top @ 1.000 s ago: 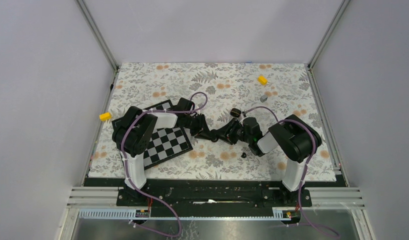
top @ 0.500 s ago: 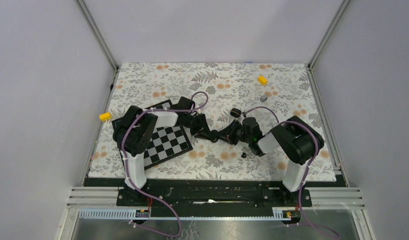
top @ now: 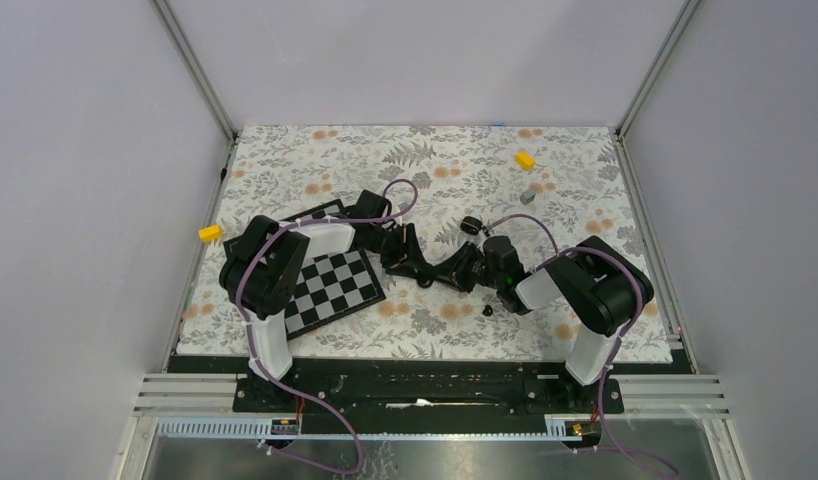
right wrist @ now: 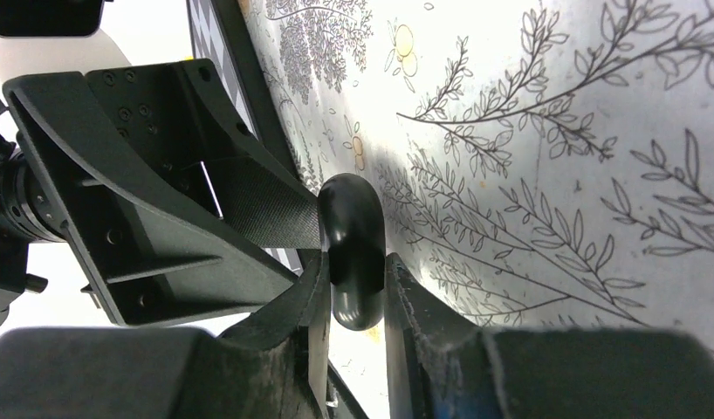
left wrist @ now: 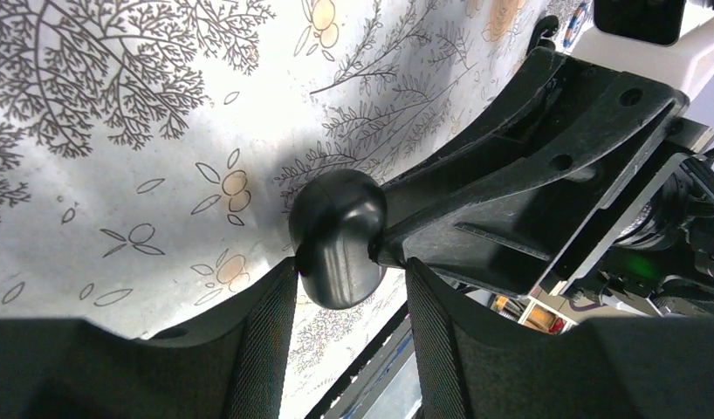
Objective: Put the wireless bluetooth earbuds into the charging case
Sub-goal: Pick up the charging case from the center of the board, then pass from the right arm to the left
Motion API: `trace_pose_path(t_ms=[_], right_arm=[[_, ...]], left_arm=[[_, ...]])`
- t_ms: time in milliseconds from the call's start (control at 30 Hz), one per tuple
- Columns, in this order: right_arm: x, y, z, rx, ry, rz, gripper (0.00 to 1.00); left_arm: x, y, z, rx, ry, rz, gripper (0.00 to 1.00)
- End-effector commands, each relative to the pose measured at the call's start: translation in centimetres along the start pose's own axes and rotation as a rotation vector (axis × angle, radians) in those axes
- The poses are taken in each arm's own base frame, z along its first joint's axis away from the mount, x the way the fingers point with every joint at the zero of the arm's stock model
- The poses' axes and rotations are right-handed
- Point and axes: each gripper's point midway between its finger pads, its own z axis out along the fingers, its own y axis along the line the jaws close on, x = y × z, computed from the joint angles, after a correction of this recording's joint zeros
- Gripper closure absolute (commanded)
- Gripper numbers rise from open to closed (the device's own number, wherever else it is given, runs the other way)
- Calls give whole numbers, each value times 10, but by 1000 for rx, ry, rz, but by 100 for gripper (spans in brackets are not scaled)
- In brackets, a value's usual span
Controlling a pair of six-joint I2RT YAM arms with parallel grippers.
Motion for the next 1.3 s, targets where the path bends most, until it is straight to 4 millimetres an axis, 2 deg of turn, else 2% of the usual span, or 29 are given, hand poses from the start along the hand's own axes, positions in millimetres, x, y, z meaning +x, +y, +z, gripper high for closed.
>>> trace_pose_path(t_ms=[0,167,267,367,467,633,800,967,1067,1267], right_arm=[[12,15,-10,-47,36,-8,100],[8,13,-14,-42,15,-4,100],[5,8,-17,-32,5,5,100],[1,7,-21,-41,-8,14,100],[-3,7,-27,-58,-18,21,100],[-8,12,-36,-80,-27,14,100],[-10,20,-41,-105,-37,15,100],[-13,33,-48,-145,-50,13,100],[-15,42,-51,-170,-56,12,100],[-20,60,-57,-216,-70,6,100]], left_arm=[[-24,-32,-21,66,-119,92,49],[-24,-36,-29,120,-133,67,48],[-25,-44,-33,176,-143,62,29],[-26,-47,-34,187,-147,55,21],[-23,-44,-34,206,-138,31,19],[-15,-47,-37,362,-139,-50,21],[-13,-38,-34,337,-154,-57,25],[-12,-38,-34,344,-152,-54,25],[-11,-44,-34,383,-139,-51,26],[-7,-65,-48,513,-157,-40,29]])
